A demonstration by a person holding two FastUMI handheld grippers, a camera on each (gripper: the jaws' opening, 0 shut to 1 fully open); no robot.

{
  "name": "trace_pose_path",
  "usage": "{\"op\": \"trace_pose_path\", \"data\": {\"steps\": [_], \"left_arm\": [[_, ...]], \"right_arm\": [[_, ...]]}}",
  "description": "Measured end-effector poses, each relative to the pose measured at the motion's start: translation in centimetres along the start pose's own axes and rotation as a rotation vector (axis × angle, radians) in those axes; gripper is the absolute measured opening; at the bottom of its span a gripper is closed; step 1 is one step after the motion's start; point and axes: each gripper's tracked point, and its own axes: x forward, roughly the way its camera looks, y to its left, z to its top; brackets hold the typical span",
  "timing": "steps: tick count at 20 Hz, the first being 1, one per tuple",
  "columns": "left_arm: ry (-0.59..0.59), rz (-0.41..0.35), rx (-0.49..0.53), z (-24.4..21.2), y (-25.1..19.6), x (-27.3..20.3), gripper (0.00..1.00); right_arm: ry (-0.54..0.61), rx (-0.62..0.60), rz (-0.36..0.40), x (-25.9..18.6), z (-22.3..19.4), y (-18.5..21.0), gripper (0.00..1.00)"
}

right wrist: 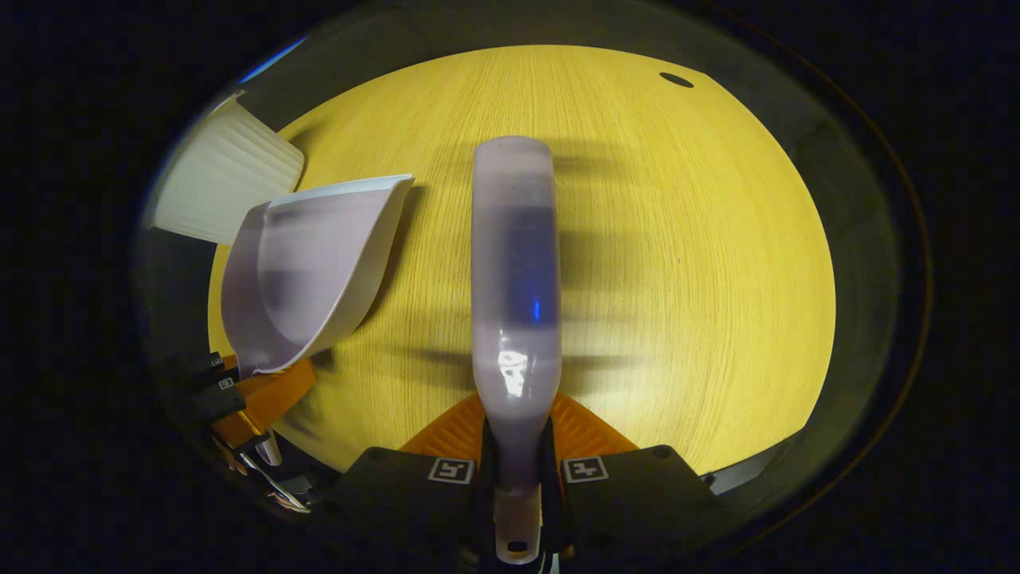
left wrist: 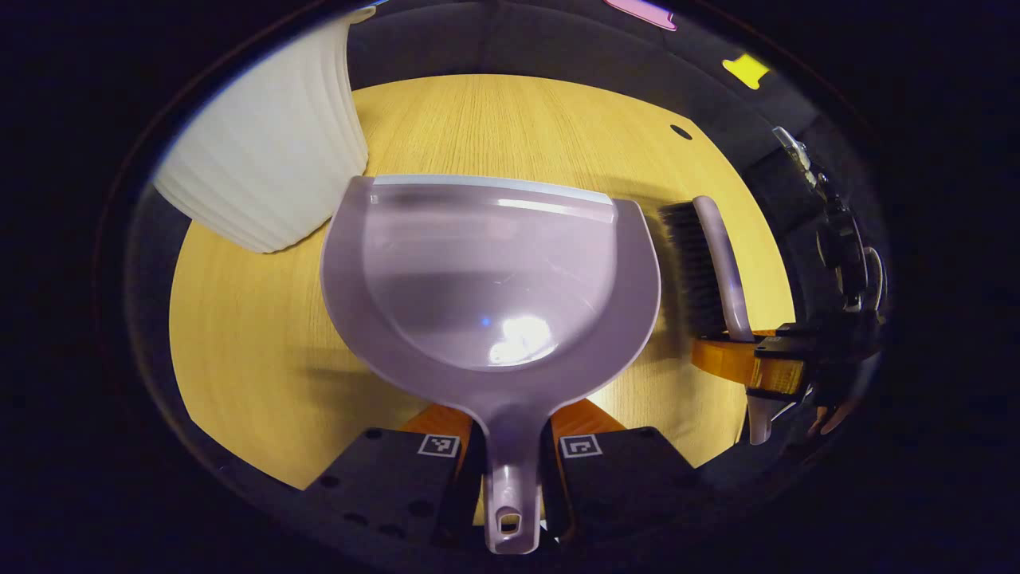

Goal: Pick up the small broom and dustpan from the desktop, sweep the trash into the dustpan with the broom, and then empty the trash into the garbage bin.

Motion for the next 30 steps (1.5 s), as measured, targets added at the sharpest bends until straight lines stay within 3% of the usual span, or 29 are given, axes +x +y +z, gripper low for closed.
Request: {"op": "trace_pose_path", "data": {"steps": [2,7,11,12,13,14,16,17,18,19,20,22,23,24,25,30], "left_arm": [[0.021,-0.004,-0.008,0.3,-0.1,0.8,0.30],[0.077,-0.033,-0.079,-0.2,0.0,2.3,0.30],[0.099,-0.022,-0.065,-0.1,0.2,2.0,0.30],[0.107,-0.016,-0.063,-0.2,0.2,1.9,0.30],[0.111,-0.010,-0.059,-0.2,0.2,2.0,0.30],[0.113,-0.008,-0.060,-0.2,0.2,2.1,0.30],[0.111,-0.056,-0.049,-0.1,-0.8,1.8,0.31],[0.118,-0.056,-0.044,-0.2,-1.0,1.6,0.49],[0.121,-0.025,-0.028,-0.2,-0.6,1.7,0.67],[0.122,-0.004,-0.014,-0.2,-0.4,1.8,0.78],[0.124,0.002,-0.012,-0.3,-0.4,1.7,0.83],[0.124,0.006,-0.027,-0.6,-0.5,1.1,0.83],[0.112,0.012,-0.032,-0.7,-0.6,0.8,0.83],[0.096,0.020,-0.035,-0.8,-0.6,0.0,0.83],[0.074,0.019,-0.040,-0.9,-0.8,-0.9,0.83],[-0.085,-0.005,-0.054,-2.2,-2.4,-8.1,0.83]], "right_arm": [[0.025,-0.009,-0.020,0.9,0.1,-0.2,0.26],[0.073,0.018,0.011,0.0,0.4,-0.1,0.26],[0.126,0.049,0.036,-0.3,0.4,0.4,0.26],[0.131,0.042,0.035,-0.4,0.2,0.4,0.19],[0.131,0.035,0.029,-0.4,0.2,0.2,0.20],[0.130,0.034,0.020,-0.3,0.1,0.2,0.29],[0.127,0.034,0.032,-0.3,0.0,0.5,0.30],[0.118,0.033,0.034,-0.3,0.2,0.6,0.27],[0.108,0.032,0.024,-0.6,0.4,0.5,0.59],[0.091,0.030,0.023,-1.0,0.8,0.5,0.78],[0.076,0.029,0.024,-1.3,1.0,0.6,0.96],[0.046,0.025,0.029,-1.9,1.5,0.5,0.99],[0.031,0.023,0.025,-2.4,1.7,0.2,0.91],[0.008,0.018,0.029,-3.0,1.9,0.1,0.99],[-0.015,0.008,0.039,-3.8,1.9,0.0,0.99],[-0.258,-0.117,0.014,-10.5,1.7,-1.5,0.99]]}}
